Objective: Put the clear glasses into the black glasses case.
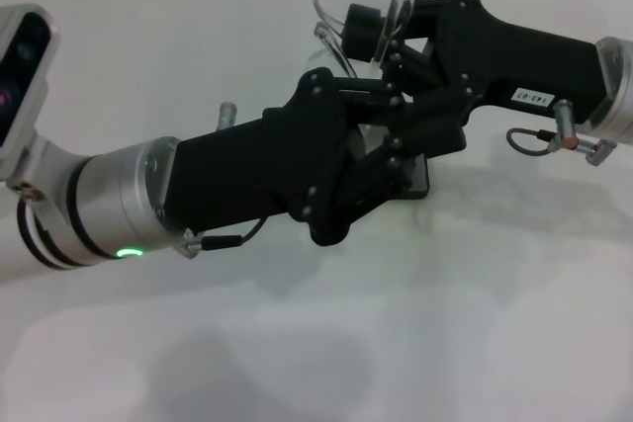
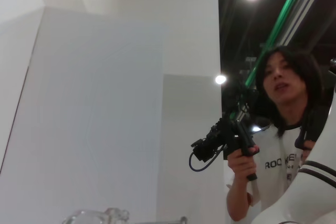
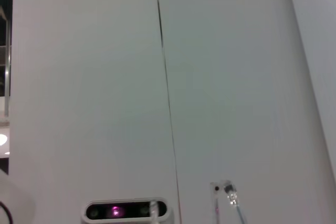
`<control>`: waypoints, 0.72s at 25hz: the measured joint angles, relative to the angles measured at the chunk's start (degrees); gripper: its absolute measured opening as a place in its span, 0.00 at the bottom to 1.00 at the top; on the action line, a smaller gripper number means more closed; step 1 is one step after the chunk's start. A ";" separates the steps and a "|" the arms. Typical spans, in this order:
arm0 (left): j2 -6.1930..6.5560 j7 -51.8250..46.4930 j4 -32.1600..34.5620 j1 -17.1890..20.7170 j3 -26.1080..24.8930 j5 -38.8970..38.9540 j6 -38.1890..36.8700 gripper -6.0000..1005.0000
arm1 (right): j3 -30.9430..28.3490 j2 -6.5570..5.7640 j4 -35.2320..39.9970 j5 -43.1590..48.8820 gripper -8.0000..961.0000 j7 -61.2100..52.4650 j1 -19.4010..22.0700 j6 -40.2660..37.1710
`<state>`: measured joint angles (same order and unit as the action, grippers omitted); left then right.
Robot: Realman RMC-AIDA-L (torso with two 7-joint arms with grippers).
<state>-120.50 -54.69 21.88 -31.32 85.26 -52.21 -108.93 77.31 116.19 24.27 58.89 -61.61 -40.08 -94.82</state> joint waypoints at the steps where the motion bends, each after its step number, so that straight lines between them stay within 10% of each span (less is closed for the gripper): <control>1: 0.03 0.00 -0.51 -0.27 -0.03 0.09 0.01 0.15 | 0.27 0.00 0.04 0.00 0.12 0.21 -0.02 0.03; 18: 0.01 -0.06 -1.62 -0.14 -0.19 1.92 1.50 0.15 | 3.15 0.00 0.26 0.04 0.12 0.36 -0.35 0.51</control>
<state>-120.49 -54.76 20.26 -31.46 85.07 -50.28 -107.43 80.46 116.19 24.53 58.93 -61.25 -40.43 -94.31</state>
